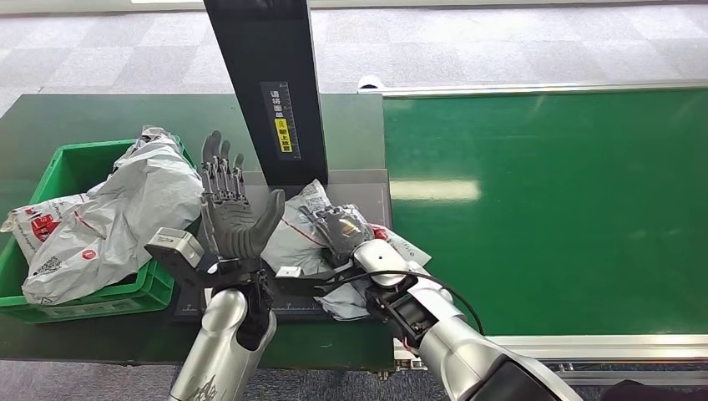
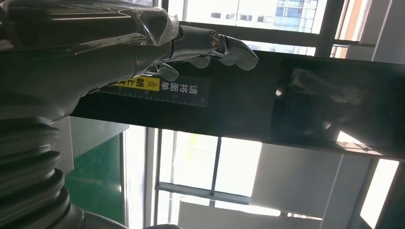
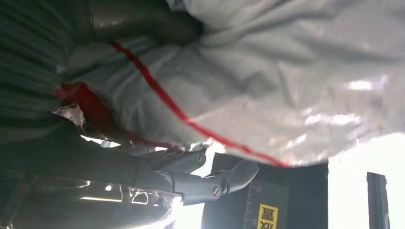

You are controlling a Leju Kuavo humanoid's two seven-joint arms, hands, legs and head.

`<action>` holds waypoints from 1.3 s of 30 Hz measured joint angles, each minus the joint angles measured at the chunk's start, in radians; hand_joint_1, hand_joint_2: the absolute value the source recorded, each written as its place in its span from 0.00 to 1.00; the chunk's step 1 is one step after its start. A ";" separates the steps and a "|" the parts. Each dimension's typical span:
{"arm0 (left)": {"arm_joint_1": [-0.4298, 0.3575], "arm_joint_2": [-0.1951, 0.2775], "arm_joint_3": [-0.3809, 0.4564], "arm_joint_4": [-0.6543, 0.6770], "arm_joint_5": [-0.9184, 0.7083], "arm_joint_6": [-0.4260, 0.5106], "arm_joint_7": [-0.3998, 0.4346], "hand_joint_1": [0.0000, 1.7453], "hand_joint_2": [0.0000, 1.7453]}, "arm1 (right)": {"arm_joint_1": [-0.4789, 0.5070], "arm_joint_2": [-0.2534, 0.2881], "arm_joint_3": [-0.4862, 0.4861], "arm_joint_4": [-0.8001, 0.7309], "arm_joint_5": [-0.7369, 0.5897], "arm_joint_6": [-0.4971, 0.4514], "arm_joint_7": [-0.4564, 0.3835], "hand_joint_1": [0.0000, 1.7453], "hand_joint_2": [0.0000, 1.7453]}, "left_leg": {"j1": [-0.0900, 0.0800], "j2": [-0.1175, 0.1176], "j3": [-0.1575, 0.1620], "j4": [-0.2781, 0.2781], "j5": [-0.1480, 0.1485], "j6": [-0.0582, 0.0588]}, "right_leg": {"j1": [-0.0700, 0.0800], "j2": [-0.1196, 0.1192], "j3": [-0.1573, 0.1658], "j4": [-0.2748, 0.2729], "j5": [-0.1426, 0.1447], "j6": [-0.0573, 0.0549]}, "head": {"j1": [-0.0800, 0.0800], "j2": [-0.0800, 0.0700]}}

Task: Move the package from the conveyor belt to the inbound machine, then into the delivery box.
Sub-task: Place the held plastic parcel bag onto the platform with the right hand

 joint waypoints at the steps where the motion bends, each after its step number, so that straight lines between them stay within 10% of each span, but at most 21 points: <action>1: -0.002 0.000 0.000 0.002 0.001 0.001 0.000 0.00 1.00 | 0.001 0.000 -0.016 0.000 -0.030 -0.006 -0.027 0.00 1.00 | 0.000 0.000 0.000 0.000 0.000 0.000 | 0.000 0.000 0.000 0.000 0.000 0.000 | 0.000 0.000; 19: 0.015 0.002 0.016 0.006 0.002 0.027 0.000 0.00 1.00 | 0.073 0.004 -0.508 -0.098 -0.697 0.149 -0.487 0.00 1.00 | 0.000 0.000 -0.001 0.000 0.000 0.000 | 0.000 0.000 0.000 0.000 0.000 0.000 | 0.000 0.000; 27: 0.020 0.003 0.028 0.006 -0.002 0.027 0.010 0.00 1.00 | 0.098 -0.006 -0.562 -0.154 -0.773 0.145 -0.554 0.00 1.00 | 0.000 0.000 -0.001 0.000 0.000 0.000 | 0.000 0.000 0.000 0.000 0.000 0.000 | 0.000 0.000; 39: 0.036 0.033 0.027 0.044 -0.126 -0.006 0.105 0.00 1.00 | 0.192 -0.098 -0.667 -0.393 -1.255 0.275 -0.474 0.00 1.00 | 0.000 -0.001 -0.001 0.000 0.000 0.000 | -0.001 0.000 -0.001 0.000 0.000 0.000 | 0.000 0.000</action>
